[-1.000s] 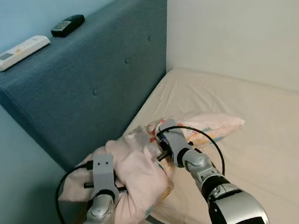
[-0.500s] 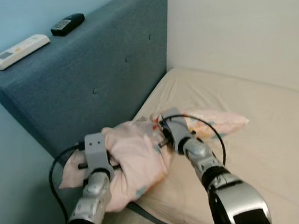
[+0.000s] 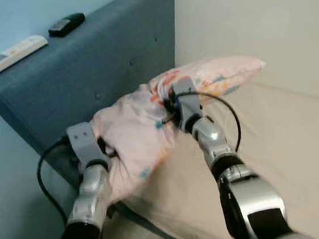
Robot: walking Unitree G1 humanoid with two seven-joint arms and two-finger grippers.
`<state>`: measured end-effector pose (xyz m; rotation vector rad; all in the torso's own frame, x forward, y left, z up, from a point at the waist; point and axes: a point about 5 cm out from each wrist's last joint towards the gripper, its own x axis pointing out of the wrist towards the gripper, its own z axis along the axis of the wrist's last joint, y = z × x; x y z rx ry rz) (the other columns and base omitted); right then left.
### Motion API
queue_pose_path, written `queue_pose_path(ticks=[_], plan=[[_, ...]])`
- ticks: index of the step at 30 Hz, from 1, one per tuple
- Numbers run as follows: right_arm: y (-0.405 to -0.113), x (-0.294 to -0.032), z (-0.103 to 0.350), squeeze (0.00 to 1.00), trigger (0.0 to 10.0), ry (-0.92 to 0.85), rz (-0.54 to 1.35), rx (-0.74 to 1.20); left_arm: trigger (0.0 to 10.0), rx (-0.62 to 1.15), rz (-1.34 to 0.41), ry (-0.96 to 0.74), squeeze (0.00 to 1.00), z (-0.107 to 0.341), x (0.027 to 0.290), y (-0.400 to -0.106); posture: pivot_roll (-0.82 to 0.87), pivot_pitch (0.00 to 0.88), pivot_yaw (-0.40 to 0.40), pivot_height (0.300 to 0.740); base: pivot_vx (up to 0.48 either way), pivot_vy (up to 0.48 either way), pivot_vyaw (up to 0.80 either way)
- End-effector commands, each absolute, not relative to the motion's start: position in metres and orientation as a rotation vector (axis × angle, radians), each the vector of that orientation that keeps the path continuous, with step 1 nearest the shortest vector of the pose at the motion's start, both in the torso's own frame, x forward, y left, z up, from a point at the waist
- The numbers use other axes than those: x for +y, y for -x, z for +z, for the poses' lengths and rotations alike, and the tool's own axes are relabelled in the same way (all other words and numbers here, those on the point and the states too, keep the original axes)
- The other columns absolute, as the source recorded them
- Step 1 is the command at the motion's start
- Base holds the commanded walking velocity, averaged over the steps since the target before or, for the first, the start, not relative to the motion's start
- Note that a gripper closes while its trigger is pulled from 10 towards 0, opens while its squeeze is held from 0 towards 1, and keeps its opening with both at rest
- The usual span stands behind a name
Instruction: Clean up the room
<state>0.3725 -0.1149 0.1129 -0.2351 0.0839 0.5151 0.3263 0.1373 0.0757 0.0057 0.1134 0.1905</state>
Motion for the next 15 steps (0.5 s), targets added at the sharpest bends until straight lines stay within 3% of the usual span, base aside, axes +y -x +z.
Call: queue_pose_path(ticks=[1, 5, 15], plan=[[-0.357, -0.113, 0.079, 0.00, 10.0, 0.259, 0.514, 0.225, 10.0, 0.198, 0.171, -0.077, 0.00, 0.052, 0.134, -0.315, 0.10, 0.125, -0.036, 0.740, 0.000, 0.000, 0.00], [-0.346, -0.120, 0.061, 0.00, 10.0, 0.230, 0.454, 0.278, 10.0, 0.251, 0.184, -0.154, 0.00, 0.035, 0.134, -0.306, 0.10, 0.129, -0.032, 0.740, 0.000, 0.000, 0.00], [-0.350, -0.118, 0.066, 0.00, 10.0, 0.171, 0.405, 0.247, 10.0, 0.235, 0.139, -0.124, 0.00, 0.044, 0.135, -0.315, 0.08, 0.124, -0.024, 0.740, 0.000, 0.000, 0.00]])
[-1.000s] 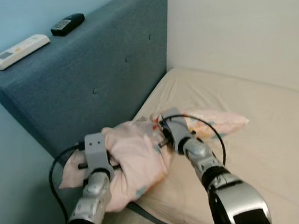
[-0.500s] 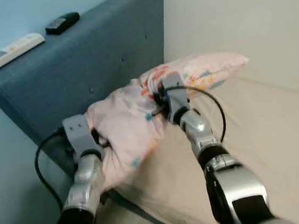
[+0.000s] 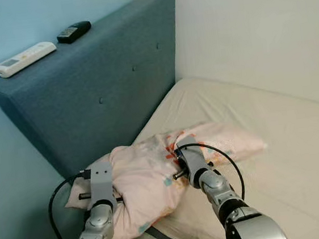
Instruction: Clean up the room
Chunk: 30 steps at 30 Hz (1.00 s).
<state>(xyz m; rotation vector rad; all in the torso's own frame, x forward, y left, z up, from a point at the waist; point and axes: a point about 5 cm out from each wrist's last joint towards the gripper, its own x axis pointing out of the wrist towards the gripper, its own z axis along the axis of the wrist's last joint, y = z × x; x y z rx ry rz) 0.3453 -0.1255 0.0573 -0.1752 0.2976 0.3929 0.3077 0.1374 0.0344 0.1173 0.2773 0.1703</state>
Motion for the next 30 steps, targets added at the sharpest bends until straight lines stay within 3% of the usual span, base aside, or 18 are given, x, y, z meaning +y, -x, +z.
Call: queue_pose_path(ticks=[1, 10, 30], plan=[[-0.350, -0.118, 0.067, 0.00, 10.0, 0.174, 0.402, 0.246, 10.0, 0.231, 0.135, -0.127, 0.00, 0.044, 0.135, -0.316, 0.08, 0.124, -0.024, 0.740, 0.000, 0.000, 0.00], [-0.355, -0.118, 0.075, 0.00, 10.0, 0.121, 0.377, 0.212, 10.0, 0.168, 0.069, -0.051, 0.00, 0.059, 0.137, -0.325, 0.08, 0.112, -0.024, 0.740, 0.000, 0.000, 0.00], [-0.355, -0.122, 0.076, 0.00, 10.0, 0.061, 0.331, 0.192, 10.0, 0.158, -0.029, -0.068, 0.00, 0.065, 0.137, -0.331, 0.07, 0.106, -0.012, 0.740, 0.000, 0.000, 0.00]])
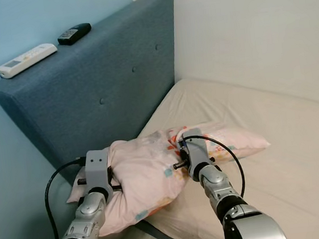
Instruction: Clean up the room
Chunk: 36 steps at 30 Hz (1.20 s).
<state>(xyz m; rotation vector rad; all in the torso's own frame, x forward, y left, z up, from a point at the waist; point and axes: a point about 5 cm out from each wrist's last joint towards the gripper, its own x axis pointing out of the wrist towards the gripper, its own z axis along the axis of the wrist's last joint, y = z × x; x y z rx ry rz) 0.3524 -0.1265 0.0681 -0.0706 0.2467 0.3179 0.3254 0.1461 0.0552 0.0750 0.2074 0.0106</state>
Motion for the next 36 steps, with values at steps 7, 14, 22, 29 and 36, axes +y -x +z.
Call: queue_pose_path(ticks=[7, 14, 22, 29, 36], plan=[[-0.355, -0.124, 0.075, 0.00, 10.0, 0.054, 0.318, 0.190, 10.0, 0.157, -0.058, -0.060, 0.00, 0.066, 0.135, -0.331, 0.07, 0.108, -0.007, 0.740, 0.000, 0.000, 0.00], [-0.355, -0.125, 0.076, 0.00, 10.0, 0.049, 0.314, 0.187, 10.0, 0.158, -0.072, -0.056, 0.00, 0.067, 0.134, -0.332, 0.06, 0.111, -0.007, 0.740, 0.000, 0.084, 0.00], [-0.355, -0.125, 0.076, 0.00, 10.0, 0.046, 0.310, 0.185, 10.0, 0.153, -0.094, -0.057, 0.00, 0.068, 0.133, -0.333, 0.06, 0.111, -0.004, 0.740, 0.000, 0.468, 0.00], [-0.356, -0.126, 0.077, 0.00, 10.0, 0.044, 0.306, 0.182, 10.0, 0.163, -0.103, -0.051, 0.00, 0.068, 0.132, -0.333, 0.07, 0.114, -0.003, 0.740, 0.000, 0.467, 0.00], [-0.356, -0.126, 0.077, 0.00, 10.0, 0.041, 0.303, 0.181, 10.0, 0.175, -0.130, -0.083, 0.00, 0.068, 0.126, -0.333, 0.07, 0.113, 0.000, 0.740, 0.000, -0.281, 0.00]])
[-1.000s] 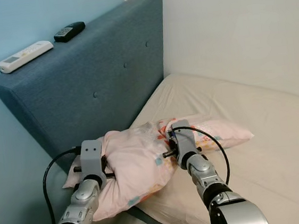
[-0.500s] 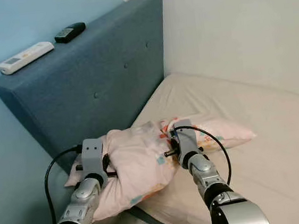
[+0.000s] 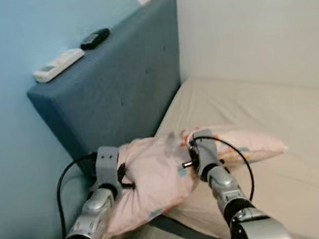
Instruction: Clean up the room
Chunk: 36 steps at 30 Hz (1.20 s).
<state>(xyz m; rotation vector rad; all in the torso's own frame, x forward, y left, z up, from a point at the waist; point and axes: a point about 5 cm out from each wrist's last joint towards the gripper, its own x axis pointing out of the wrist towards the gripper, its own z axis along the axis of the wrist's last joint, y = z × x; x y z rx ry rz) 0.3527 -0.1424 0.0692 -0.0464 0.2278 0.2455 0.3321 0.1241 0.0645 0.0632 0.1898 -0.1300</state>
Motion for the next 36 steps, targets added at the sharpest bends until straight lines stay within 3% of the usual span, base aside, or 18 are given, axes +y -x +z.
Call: queue_pose_path(ticks=[1, 5, 29, 36], plan=[[-0.3559, -0.1265, 0.0772, 0.00, 10.0, 0.040, 0.301, 0.180, 10.0, 0.175, -0.134, -0.085, 0.00, 0.0675, 0.1246, -0.3328, 0.07, 0.112, 0.001, 0.740, 0.000, -0.480, 0.00], [-0.3559, -0.1280, 0.0773, 0.00, 10.0, 0.039, 0.296, 0.179, 10.0, 0.164, -0.150, -0.082, 0.00, 0.0682, 0.1216, -0.3324, 0.07, 0.112, 0.002, 0.740, 0.000, -0.480, 0.00], [-0.3580, -0.1348, 0.0803, 0.00, 10.0, 0.046, 0.277, 0.171, 10.0, 0.163, -0.145, -0.045, 0.00, 0.0719, 0.1243, -0.3348, 0.07, 0.122, 0.002, 0.740, 0.000, 0.000, 0.00], [-0.3574, -0.1330, 0.0798, 0.00, 10.0, 0.050, 0.285, 0.169, 10.0, 0.137, -0.143, -0.032, 0.00, 0.0742, 0.1251, -0.3344, 0.06, 0.122, -0.001, 0.740, 0.318, 0.000, 0.00]])
